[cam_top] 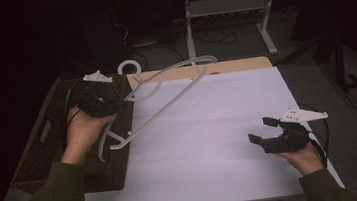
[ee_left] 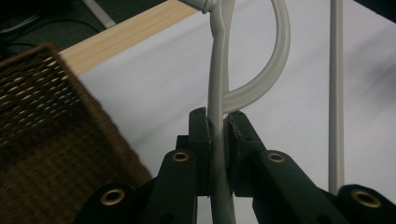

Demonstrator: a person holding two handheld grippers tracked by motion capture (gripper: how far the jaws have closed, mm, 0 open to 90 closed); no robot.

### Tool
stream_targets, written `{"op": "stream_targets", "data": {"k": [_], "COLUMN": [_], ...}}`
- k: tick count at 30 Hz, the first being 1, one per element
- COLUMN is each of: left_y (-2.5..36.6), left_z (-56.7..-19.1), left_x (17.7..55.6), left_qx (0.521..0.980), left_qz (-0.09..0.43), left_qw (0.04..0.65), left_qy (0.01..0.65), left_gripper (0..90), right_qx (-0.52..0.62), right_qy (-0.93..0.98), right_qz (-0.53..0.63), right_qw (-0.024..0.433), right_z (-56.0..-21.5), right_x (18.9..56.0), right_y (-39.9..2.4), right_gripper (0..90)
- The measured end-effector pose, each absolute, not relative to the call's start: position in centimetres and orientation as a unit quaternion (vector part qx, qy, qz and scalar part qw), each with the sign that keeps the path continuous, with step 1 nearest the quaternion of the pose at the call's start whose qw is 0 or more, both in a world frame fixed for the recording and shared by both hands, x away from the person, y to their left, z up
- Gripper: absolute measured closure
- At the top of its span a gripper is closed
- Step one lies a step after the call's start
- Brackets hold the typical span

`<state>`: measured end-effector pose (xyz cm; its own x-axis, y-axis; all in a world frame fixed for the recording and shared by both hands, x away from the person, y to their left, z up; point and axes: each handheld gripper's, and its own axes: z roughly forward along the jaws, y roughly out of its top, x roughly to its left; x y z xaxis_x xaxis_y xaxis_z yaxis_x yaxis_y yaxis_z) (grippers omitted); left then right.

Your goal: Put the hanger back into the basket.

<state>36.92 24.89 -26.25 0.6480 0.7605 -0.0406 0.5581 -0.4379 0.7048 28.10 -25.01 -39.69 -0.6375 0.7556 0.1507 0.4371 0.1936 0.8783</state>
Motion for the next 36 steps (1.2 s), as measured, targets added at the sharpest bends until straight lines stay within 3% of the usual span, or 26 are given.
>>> {"op": "stream_targets", "data": {"k": [20,36], "left_y": [35.5,44.4], "left_z": [-26.2,-27.9], "left_x": [36.3,35.7], "left_qx": [0.807,0.786], "left_qz": [0.174,0.204], "left_qw": [0.335,0.284], "left_qy": [0.455,0.510], "left_gripper": [82.0,82.0], "right_qx": [0.393,0.398], "right_qy": [0.759,0.758], "right_qz": [0.494,0.489], "right_qw": [0.162,0.167], "right_z": [-39.8,-39.9], "right_x": [28.1,28.2], "right_y": [-24.8,-24.8], "right_gripper": [13.5,13.7]}}
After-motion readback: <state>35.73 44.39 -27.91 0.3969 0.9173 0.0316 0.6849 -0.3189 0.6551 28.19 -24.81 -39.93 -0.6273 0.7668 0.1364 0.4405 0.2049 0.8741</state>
